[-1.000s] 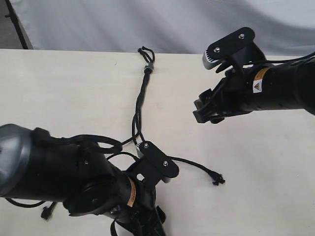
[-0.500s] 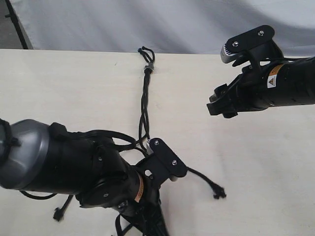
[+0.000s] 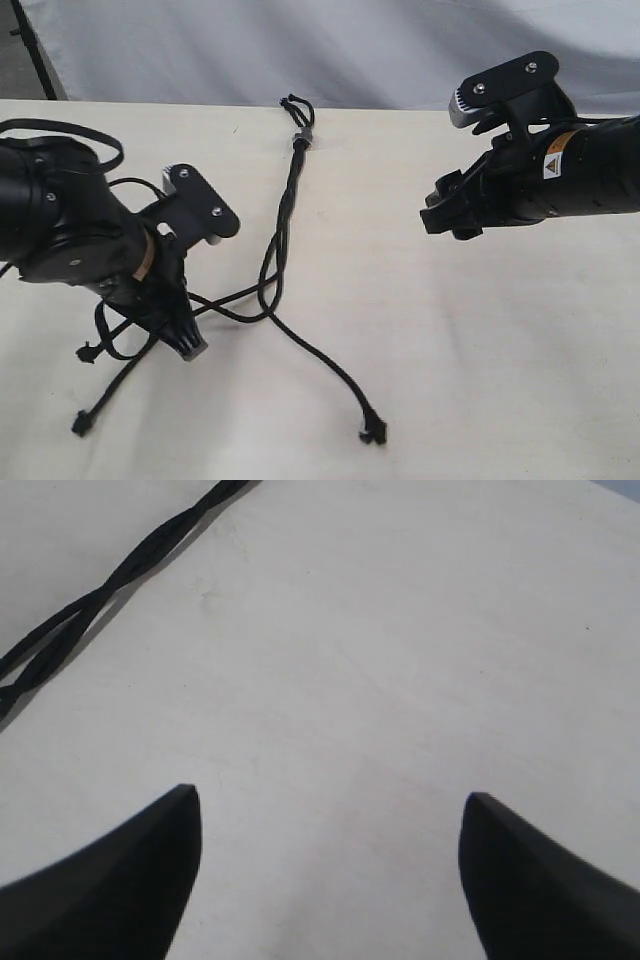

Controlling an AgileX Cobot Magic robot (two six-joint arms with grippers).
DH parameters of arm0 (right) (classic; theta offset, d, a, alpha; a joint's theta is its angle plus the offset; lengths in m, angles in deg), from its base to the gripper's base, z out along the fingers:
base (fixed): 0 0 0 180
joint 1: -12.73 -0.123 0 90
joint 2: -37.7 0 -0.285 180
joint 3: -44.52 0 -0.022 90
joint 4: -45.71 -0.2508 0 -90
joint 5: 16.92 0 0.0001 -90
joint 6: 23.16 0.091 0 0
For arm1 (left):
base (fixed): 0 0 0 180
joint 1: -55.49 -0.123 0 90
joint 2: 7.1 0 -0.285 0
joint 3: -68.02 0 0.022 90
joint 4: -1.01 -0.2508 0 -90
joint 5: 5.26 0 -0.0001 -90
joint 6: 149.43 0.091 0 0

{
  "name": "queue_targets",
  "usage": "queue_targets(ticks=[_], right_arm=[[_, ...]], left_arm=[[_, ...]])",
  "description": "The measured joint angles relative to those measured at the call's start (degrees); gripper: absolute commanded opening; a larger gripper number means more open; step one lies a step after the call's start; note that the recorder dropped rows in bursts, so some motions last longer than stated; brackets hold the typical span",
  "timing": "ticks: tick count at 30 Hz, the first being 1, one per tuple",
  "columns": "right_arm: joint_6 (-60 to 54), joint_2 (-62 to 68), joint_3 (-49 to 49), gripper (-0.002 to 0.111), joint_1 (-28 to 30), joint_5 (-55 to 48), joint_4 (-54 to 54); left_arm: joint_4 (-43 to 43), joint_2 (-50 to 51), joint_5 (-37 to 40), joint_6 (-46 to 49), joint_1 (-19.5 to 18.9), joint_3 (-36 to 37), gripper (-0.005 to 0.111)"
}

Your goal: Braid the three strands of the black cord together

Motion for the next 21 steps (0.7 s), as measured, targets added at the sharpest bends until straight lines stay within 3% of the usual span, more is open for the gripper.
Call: queue_targets(ticks=[10, 14, 21], right_arm=[[0.8, 1.7, 0.0, 0.068, 0.0, 1.4, -0.4], [0.8, 2.6, 0.0, 0.068, 0.0, 1.4, -0.4], [0.8, 2.8, 0.0, 0.068, 0.0, 1.4, -0.8]], left_arm=[[-0.6, 0.0, -25.4, 2.7, -11.2, 10.2, 0.0], [-0.8, 0.8, -29.4, 5.8, -13.4, 10.9, 0.0], [-0.9, 7.0, -31.7, 8.8, -13.7, 10.9, 0.0]])
